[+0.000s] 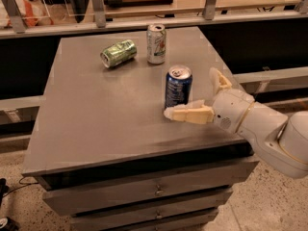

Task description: Place pepsi can upright

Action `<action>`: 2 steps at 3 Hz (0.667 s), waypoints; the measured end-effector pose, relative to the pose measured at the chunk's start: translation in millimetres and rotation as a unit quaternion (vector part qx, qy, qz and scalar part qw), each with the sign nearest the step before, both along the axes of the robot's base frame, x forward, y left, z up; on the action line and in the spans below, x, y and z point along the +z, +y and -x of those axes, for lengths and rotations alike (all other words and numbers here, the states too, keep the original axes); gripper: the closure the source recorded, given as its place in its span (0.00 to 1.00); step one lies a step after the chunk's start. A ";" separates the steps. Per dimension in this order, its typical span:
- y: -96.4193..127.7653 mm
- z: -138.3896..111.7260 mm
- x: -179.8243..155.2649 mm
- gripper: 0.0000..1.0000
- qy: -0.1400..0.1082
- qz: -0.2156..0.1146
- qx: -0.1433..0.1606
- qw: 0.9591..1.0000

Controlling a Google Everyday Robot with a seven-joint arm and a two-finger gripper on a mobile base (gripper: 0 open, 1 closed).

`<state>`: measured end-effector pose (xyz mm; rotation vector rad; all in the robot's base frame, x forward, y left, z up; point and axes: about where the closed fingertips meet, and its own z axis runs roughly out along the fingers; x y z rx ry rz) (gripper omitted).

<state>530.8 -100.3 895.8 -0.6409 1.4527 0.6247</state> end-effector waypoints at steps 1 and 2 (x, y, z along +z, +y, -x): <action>-14.2 13.7 -2.0 0.00 0.015 0.032 0.031 0.999; -13.7 13.5 -1.8 0.00 0.015 0.032 0.031 0.999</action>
Offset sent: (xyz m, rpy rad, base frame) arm -0.0102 -0.0119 0.0003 -0.0556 0.0222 0.0478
